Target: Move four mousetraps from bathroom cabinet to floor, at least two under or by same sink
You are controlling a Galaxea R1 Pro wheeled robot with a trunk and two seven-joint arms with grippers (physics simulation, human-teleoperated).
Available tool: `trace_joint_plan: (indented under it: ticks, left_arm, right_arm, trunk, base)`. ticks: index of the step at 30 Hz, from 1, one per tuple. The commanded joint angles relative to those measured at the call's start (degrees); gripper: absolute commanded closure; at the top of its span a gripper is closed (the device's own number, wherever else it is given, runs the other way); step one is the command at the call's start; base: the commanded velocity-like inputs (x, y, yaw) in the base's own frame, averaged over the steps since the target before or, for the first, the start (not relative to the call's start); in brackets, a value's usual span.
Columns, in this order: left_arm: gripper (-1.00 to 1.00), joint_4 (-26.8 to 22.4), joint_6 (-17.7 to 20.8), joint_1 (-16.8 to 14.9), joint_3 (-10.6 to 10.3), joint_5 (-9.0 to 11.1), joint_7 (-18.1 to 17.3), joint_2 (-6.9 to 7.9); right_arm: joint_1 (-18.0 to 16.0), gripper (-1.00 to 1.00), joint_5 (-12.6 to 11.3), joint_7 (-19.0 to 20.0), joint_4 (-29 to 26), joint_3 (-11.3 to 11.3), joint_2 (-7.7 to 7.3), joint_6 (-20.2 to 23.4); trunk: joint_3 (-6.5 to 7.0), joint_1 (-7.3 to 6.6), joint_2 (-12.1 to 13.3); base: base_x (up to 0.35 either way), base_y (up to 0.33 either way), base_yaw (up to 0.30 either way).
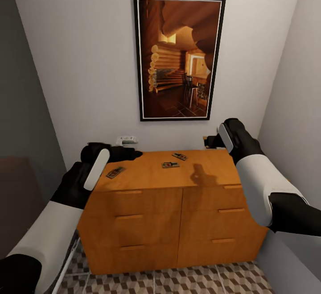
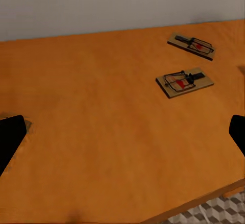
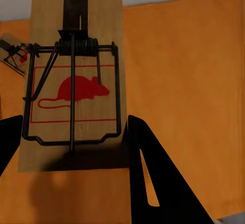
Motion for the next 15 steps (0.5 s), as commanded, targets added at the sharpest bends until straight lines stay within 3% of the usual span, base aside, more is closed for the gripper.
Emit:
trace_joint_plan:
  ticks: [1,2,3,5,12,15]
  left_arm:
    - [-1.0,0.0,0.2,-0.1,-0.1,0.3,0.9,0.39]
    - [-1.0,0.1,0.2,-0.1,-0.1,-0.1,1.3,0.71]
    - [-1.0,0.1,0.2,-0.1,-0.1,-9.3,8.9,1.51]
    - [-1.0,0.2,0.2,-0.1,-0.1,-9.3,7.2,2.78]
    - [-1.0,0.6,0.1,-0.1,-0.1,-10.0,-7.8,12.12]
    - [-1.0,1.1,0.0,-0.1,-0.1,-10.1,-12.1,14.24]
  right_arm:
    - [0.0,1.0,-0.5,-0.4,-0.4,-0.1,0.03,0.2]
    - [0.0,1.0,-0.5,-0.5,-0.5,-0.1,0.06,0.2]
    - [0.0,1.0,-0.5,-0.5,-0.5,-0.1,0.09,0.2]
    - [0.0,1.0,-0.5,-0.5,-0.5,-0.1,0.11,0.2]
    - [0.0,1.0,-0.5,-0.5,-0.5,-0.1,-0.16,0.2]
    - [0.0,1.0,-0.5,-0.6,-0.5,-0.1,-0.16,0.2]
  trunk:
    - [-0.07,0.0,0.0]
    - [-0.07,0.0,0.0]
    - [-0.07,0.0,0.0]
    - [-0.07,0.0,0.0]
    - [-0.07,0.0,0.0]
    - [-0.07,0.0,0.0]
  base:
    - [0.0,0.0,0.0]
    - [0.0,0.0,0.0]
    - [0.0,0.0,0.0]
    - [0.0,0.0,0.0]
    - [0.0,0.0,0.0]
    - [0.0,0.0,0.0]
